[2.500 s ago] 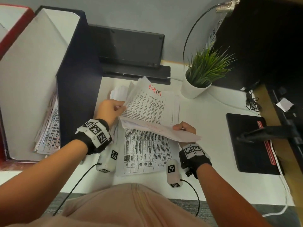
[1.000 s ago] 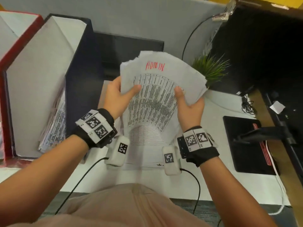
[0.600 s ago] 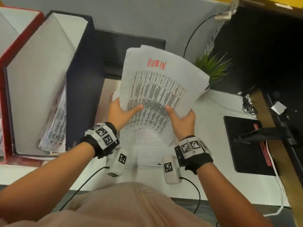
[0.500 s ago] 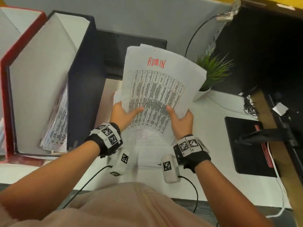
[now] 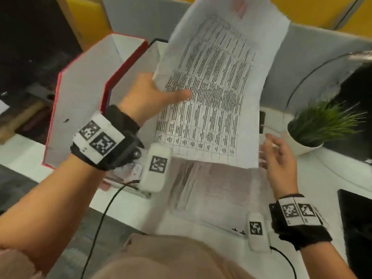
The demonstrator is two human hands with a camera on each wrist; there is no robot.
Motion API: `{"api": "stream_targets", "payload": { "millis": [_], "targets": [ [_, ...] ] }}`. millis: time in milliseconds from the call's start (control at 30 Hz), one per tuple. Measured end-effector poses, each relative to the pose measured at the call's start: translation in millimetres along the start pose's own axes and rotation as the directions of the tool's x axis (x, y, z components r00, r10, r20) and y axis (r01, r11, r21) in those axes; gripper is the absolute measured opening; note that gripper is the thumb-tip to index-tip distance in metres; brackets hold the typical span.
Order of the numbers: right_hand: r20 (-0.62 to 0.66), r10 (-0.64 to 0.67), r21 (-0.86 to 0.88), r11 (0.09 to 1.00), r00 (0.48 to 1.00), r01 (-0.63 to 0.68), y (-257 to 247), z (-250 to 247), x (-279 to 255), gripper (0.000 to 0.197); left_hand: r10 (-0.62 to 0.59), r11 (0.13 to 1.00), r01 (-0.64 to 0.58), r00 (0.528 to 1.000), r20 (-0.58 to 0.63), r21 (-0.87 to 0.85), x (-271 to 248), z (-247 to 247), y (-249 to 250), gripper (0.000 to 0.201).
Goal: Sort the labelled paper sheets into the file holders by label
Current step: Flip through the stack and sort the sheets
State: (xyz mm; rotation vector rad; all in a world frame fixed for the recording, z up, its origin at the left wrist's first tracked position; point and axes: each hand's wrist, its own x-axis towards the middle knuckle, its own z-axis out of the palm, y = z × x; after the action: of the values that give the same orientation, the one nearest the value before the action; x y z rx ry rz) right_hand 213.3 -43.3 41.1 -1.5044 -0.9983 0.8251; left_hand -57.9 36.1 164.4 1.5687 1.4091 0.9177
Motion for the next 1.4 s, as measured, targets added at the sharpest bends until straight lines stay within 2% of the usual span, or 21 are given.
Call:
{"api": "stream_targets", "payload": {
  "millis": [167, 333, 400, 467, 533, 667, 767, 900, 1000, 1133, 1167, 1233, 1333, 1400],
  "targets": [
    [-0.036, 0.107, -0.173, 0.979, 0.994, -0.112, 41.1, -9.6, -9.8, 0.032, -0.150, 0.989, 0.149, 0.983, -0.104, -0.019, -0.8, -73.0, -1.0, 0.032],
    [-0.104, 0.151, -0.379, 0.908, 0.983, -0.179, 69.7, -24.1, -17.1, 0.040, -0.304, 0.932, 0.331, 0.936, -0.178, 0.146, -9.1, -112.6, -21.8, 0.026],
    [-0.116, 0.164, -0.476, 0.856, 0.980, -0.200, 77.3, -26.9, -19.8, 0.050, -0.337, 0.902, 0.380, 0.916, -0.218, 0.206, -8.5, -112.1, -33.8, 0.047],
    [-0.119, 0.185, -0.552, 0.804, 0.976, -0.220, 83.9, -27.1, -21.8, 0.058, -0.325, 0.836, 0.396, 0.915, -0.239, 0.379, -2.4, -102.9, -46.9, 0.077],
    [-0.117, 0.222, -0.585, 0.772, 0.968, -0.248, 89.9, -26.1, -22.9, 0.066, -0.316, 0.761, 0.396, 0.918, -0.240, 0.515, 4.4, -86.8, -60.8, 0.086],
    [-0.097, 0.284, -0.620, 0.733, 0.954, -0.281, 101.0, -23.6, -25.2, 0.079, -0.317, 0.724, 0.362, 0.931, -0.183, 0.587, 13.5, -52.5, -84.0, 0.056],
    [-0.092, 0.295, -0.626, 0.726, 0.951, -0.286, 106.5, -20.8, -26.8, 0.084, -0.408, 0.622, 0.375, 0.905, -0.124, 0.688, 26.0, -32.5, -98.4, 0.047],
    [-0.087, 0.297, -0.660, 0.698, 0.951, -0.278, 110.2, -21.4, -25.9, 0.084, -0.507, 0.465, 0.293, 0.862, -0.020, 0.836, 44.7, -25.8, -119.4, 0.045],
    [-0.088, 0.306, -0.668, 0.688, 0.948, -0.284, 111.5, -22.2, -25.0, 0.084, -0.520, 0.384, 0.212, 0.854, 0.020, 0.898, 54.2, -28.8, -127.6, 0.032],
    [-0.086, 0.324, -0.661, 0.690, 0.942, -0.297, 113.8, -23.0, -24.5, 0.084, -0.537, 0.389, 0.221, 0.843, 0.025, 0.894, 53.9, -17.4, -115.7, 0.037],
    [-0.087, 0.326, -0.659, 0.690, 0.941, -0.300, 114.5, -23.1, -24.2, 0.084, -0.519, 0.393, 0.217, 0.855, 0.020, 0.893, 54.0, -15.8, -111.0, 0.035],
    [-0.090, 0.327, -0.659, 0.689, 0.941, -0.302, 115.5, -22.7, -23.4, 0.084, -0.417, 0.440, 0.208, 0.909, -0.007, 0.874, 54.1, -19.4, -100.6, 0.030],
    [-0.094, 0.325, -0.660, 0.687, 0.941, -0.303, 116.5, -22.3, -21.8, 0.084, -0.200, 0.648, 0.176, 0.978, -0.057, 0.742, 52.4, -30.3, -68.7, 0.027],
    [-0.096, 0.327, -0.662, 0.685, 0.940, -0.305, 116.8, -21.8, -21.3, 0.084, -0.042, 0.787, 0.088, 0.995, -0.089, 0.610, 48.6, -30.9, -42.6, 0.021]
  ]
}}
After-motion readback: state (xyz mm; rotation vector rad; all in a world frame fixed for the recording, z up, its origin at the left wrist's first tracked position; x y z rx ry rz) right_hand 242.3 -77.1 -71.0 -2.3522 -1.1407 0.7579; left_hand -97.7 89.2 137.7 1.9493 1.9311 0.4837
